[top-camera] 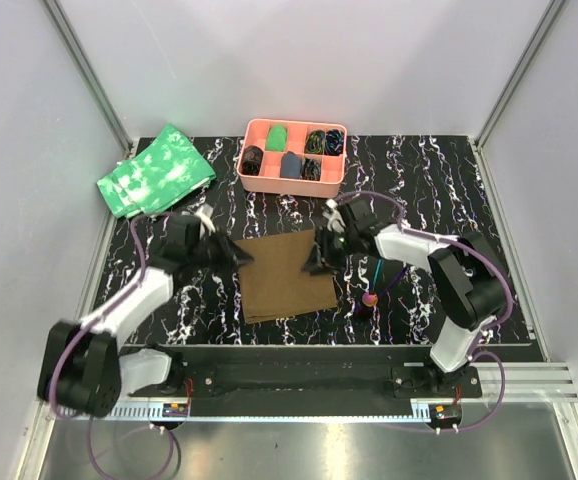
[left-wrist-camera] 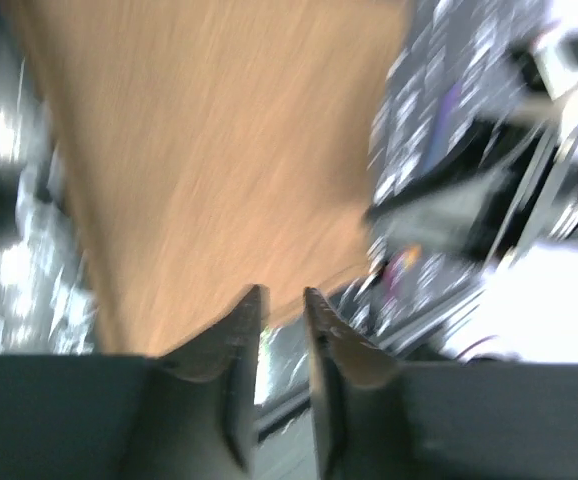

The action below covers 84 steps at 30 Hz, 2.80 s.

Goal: Fold the napkin into a case and place the utensils inside
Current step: Smooth out the square-folded napkin at the center of the board.

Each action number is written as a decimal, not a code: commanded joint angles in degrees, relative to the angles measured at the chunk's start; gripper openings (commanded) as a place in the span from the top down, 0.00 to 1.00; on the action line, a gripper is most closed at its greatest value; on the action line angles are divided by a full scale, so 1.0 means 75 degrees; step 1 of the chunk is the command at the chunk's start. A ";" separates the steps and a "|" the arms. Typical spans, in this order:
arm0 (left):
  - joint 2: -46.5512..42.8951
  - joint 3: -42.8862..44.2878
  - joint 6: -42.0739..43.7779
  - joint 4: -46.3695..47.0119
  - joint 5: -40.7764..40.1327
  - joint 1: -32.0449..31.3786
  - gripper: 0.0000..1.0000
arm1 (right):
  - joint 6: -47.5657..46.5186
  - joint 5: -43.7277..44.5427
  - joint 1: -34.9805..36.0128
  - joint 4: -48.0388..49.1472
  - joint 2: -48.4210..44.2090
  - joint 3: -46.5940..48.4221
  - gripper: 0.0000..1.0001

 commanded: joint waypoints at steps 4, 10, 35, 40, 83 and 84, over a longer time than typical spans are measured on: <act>0.2861 0.1423 -0.0039 0.1497 0.0992 0.0587 0.94 | 0.1554 -0.0795 0.1414 0.1956 0.1296 0.1466 0.66; 0.3614 0.1847 0.0617 0.0959 0.0652 0.0950 0.96 | 0.2577 -0.1194 0.2294 0.3446 0.2305 0.1817 0.86; 0.5373 0.2479 0.1028 0.1122 -0.0180 0.1560 0.96 | 0.3081 -0.0925 0.3127 0.4947 0.3620 0.0753 0.94; 0.5583 0.2772 0.1239 0.0853 -0.0403 0.1630 0.96 | 0.3351 -0.1018 0.3198 0.5522 0.3374 0.0412 0.93; 0.1472 0.0512 0.0606 0.0805 -0.0848 -0.1086 0.75 | -0.1008 -0.0127 -0.0856 0.0178 0.1636 0.2449 0.62; 0.1401 0.0406 0.0583 0.0806 -0.0837 -0.1170 0.76 | -0.1032 -0.0267 -0.0903 0.0166 0.1767 0.2544 0.66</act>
